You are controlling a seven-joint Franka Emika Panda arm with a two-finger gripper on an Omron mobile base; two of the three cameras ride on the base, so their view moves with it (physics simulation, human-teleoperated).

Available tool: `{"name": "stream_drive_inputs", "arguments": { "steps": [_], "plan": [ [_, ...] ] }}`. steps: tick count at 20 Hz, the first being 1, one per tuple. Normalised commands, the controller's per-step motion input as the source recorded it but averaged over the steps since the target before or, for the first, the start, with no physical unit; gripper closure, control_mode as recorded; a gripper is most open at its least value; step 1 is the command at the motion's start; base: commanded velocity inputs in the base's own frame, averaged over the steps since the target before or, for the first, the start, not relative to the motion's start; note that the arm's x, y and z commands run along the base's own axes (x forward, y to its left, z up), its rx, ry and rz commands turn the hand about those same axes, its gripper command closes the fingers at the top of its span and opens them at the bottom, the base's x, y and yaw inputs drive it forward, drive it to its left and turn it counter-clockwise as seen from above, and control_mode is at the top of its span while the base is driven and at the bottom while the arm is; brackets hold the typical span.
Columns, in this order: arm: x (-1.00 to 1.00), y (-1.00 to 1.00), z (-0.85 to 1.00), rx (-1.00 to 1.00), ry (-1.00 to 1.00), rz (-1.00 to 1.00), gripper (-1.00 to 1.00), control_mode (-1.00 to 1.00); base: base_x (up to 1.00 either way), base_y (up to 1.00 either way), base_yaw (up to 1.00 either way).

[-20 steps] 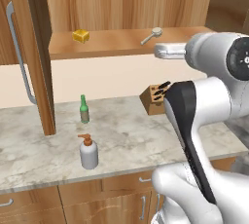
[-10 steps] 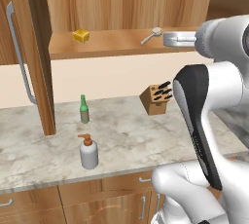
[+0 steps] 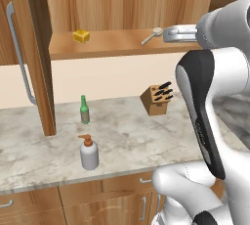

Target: Pick the soap dispenser and dish brush from the cabinet and place them on the counter.

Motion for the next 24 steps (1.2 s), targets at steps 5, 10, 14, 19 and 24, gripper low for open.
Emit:
{"name": "stream_drive_inputs", "arguments": {
  "steps": [5,10,14,19,24],
  "plan": [
    [0.01,0.0,-0.02,0.0,0.0,0.16,-1.0,-1.0,0.0,0.0,0.0],
    [0.01,0.0,0.0,-0.01,0.0,0.2,-1.0,-1.0,0.0,0.0,0.0],
    [0.05,0.01,-0.09,-0.04,-0.03,0.21,-1.0,-1.0,0.0,0.0,0.0],
    [0.04,0.01,-0.15,-0.08,-0.02,0.05,-1.0,-1.0,0.0,0.0,0.0],
    [0.3,0.01,0.0,-0.08,0.06,-0.13,-1.0,-1.0,0.0,0.0,0.0]
  ]
}}
